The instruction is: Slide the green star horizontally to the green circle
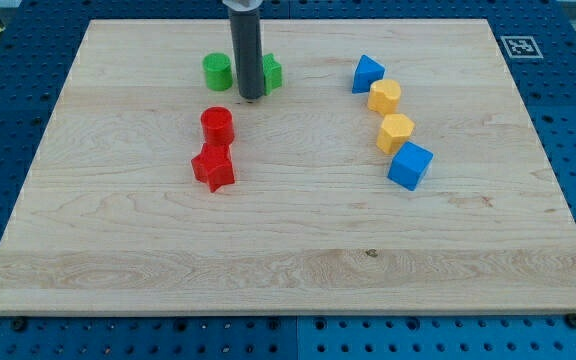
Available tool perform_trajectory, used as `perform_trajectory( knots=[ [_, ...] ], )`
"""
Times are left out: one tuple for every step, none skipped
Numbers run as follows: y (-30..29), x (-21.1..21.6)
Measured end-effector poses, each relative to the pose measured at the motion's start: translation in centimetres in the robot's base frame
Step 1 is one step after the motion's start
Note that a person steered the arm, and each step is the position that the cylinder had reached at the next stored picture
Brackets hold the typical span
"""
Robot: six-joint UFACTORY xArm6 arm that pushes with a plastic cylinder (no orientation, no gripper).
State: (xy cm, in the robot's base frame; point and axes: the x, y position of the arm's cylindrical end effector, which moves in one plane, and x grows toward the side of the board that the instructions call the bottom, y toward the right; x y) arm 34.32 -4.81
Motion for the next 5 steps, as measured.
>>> perform_trajectory(
  knots=[
    [0.0,0.0],
    [0.1,0.3],
    [2.0,2.4],
    [5.8,3.0],
    [11.0,3.1]
  ],
)
